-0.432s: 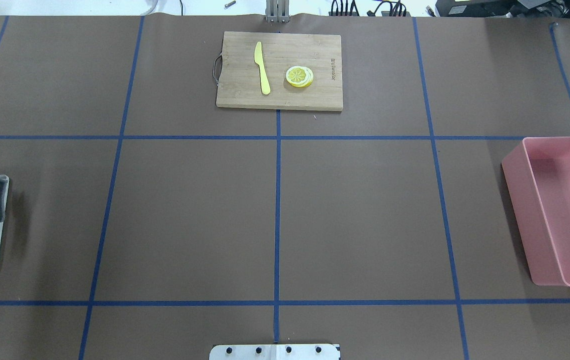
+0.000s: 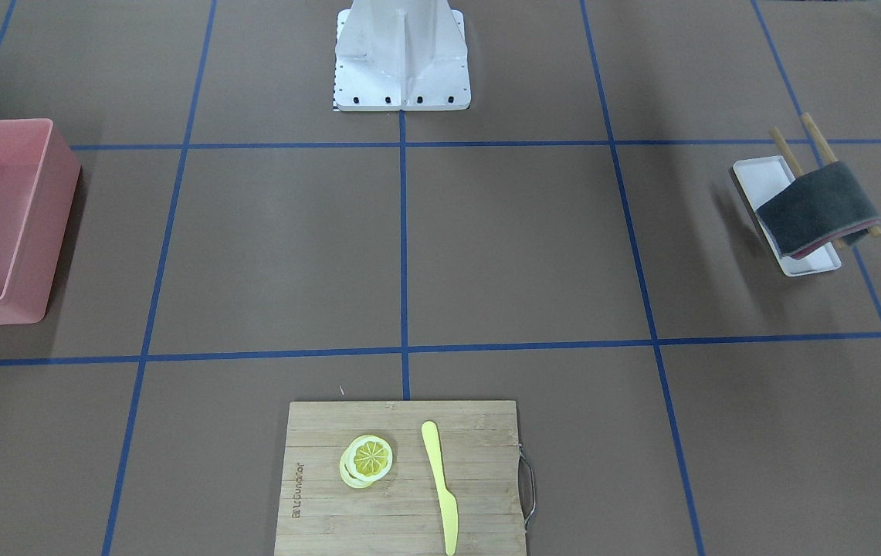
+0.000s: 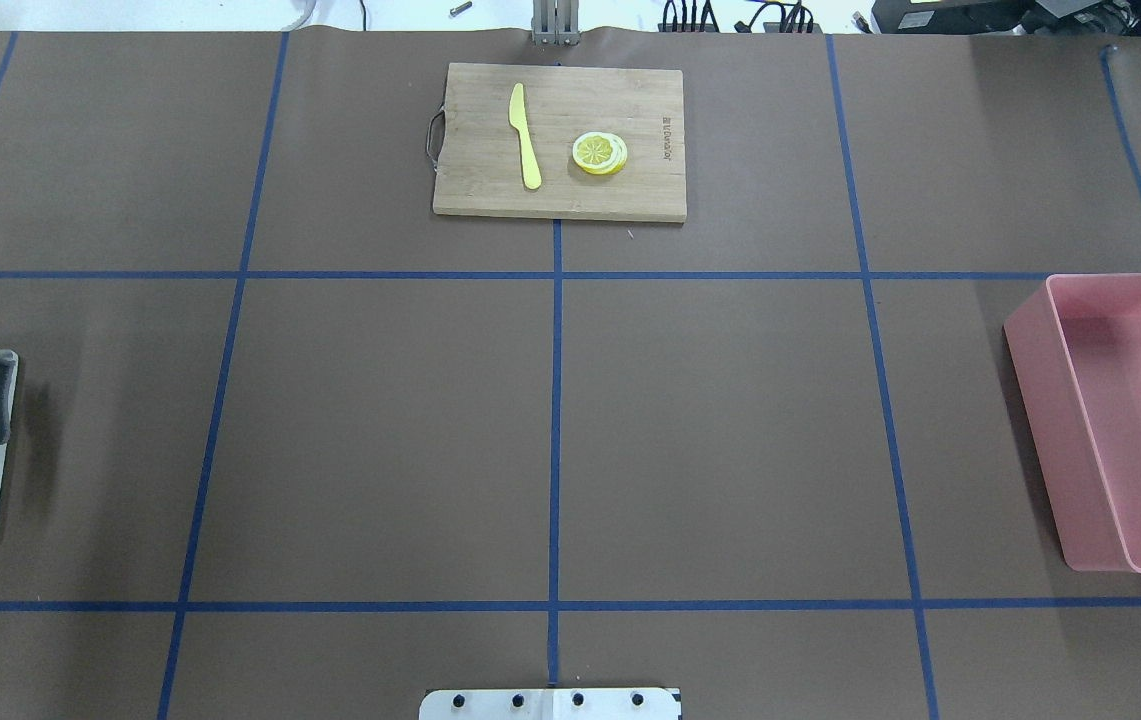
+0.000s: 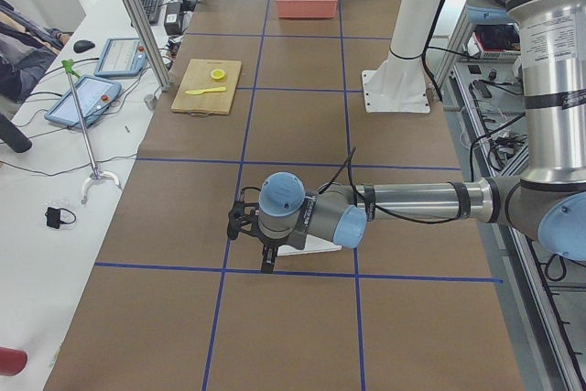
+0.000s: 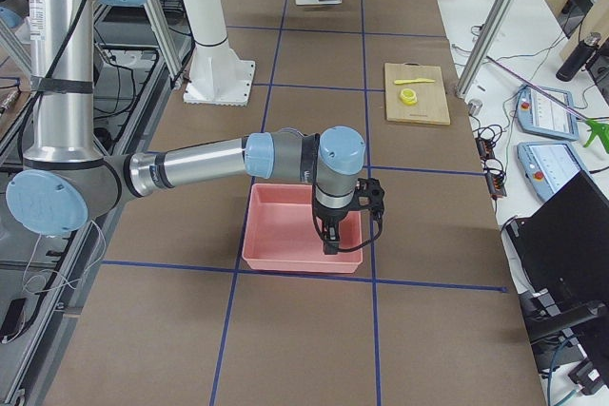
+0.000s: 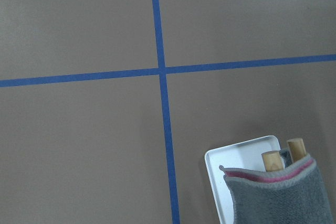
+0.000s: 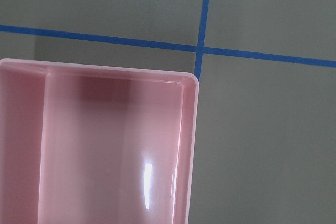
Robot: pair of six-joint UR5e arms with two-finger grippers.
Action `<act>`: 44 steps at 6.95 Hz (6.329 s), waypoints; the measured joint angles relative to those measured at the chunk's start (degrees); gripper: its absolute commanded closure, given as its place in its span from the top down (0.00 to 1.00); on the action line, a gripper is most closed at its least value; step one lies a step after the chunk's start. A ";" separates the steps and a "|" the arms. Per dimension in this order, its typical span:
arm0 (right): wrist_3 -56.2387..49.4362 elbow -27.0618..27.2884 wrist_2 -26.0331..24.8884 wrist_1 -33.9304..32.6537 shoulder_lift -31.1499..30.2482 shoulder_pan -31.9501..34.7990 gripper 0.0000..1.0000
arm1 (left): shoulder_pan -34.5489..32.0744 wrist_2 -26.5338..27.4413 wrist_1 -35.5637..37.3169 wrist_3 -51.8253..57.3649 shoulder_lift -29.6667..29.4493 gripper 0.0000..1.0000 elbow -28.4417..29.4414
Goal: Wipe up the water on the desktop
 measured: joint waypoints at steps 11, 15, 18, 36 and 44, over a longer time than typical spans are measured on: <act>0.23 3.69 3.42 0.78 -1.95 -0.25 1.00 | 0.50 -5.52 0.07 -1.88 4.07 0.98 -2.91; 0.48 3.59 5.50 1.44 -2.01 -1.15 1.00 | 6.16 -6.27 -1.37 -18.88 2.47 0.98 -3.27; 0.73 3.35 5.70 1.55 -2.01 -2.60 1.00 | 10.95 -4.06 -1.55 -23.69 1.79 0.78 -2.92; 1.32 3.47 5.85 3.38 -1.90 -3.27 1.00 | 12.48 -6.76 -0.38 -25.23 1.86 0.00 -5.98; 56.26 9.54 -6.96 31.65 10.41 -32.01 0.97 | 33.78 1.02 16.49 -80.86 -38.41 0.00 -16.26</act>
